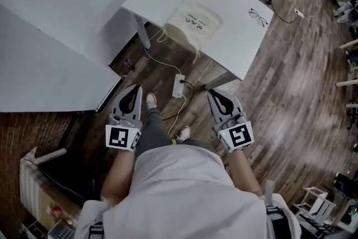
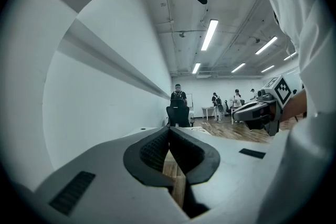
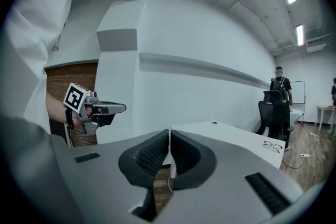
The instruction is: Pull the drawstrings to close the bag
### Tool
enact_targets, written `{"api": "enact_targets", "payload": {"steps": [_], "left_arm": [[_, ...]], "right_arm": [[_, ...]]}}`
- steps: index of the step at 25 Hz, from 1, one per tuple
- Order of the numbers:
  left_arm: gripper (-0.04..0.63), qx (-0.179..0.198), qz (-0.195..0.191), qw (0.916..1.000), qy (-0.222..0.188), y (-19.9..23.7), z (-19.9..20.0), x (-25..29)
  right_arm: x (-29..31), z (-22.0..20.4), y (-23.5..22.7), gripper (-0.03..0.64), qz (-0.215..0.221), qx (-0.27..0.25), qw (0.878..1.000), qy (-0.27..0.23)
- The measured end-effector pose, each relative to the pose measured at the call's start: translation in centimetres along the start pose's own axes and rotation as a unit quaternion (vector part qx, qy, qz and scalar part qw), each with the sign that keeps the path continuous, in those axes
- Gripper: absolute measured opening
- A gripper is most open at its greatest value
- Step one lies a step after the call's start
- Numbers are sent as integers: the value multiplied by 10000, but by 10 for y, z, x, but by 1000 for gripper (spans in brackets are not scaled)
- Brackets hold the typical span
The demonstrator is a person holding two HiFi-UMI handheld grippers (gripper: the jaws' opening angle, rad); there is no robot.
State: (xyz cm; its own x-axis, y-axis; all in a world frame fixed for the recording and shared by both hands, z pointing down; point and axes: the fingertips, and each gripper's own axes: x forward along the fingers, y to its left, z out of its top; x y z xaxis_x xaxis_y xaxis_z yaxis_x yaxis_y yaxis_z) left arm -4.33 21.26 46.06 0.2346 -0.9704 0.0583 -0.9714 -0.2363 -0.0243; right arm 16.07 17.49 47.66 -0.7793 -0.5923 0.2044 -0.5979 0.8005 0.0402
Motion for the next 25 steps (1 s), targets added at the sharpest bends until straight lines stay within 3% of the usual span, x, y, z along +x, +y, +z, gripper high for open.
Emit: {"api": "enact_targets", "payload": {"steps": [4, 10, 16, 21, 25], "left_arm": [[18, -209, -226, 9994, 136, 41, -16, 42], [17, -351, -570, 9976, 160, 115, -18, 100], [18, -584, -888, 9940, 246, 180, -25, 134], [18, -451, -1418, 9888, 150, 197, -24, 158], [17, -570, -1580, 9857, 157, 189, -30, 172]], "right_arm": [[50, 17, -28, 37, -472, 2, 9989, 67], [143, 53, -43, 37, -579, -145, 9980, 197], [202, 79, -61, 37, -1302, -254, 9908, 256], [222, 82, -58, 37, -1601, -216, 9862, 375], [222, 77, -58, 37, -1806, -130, 9823, 473]]}}
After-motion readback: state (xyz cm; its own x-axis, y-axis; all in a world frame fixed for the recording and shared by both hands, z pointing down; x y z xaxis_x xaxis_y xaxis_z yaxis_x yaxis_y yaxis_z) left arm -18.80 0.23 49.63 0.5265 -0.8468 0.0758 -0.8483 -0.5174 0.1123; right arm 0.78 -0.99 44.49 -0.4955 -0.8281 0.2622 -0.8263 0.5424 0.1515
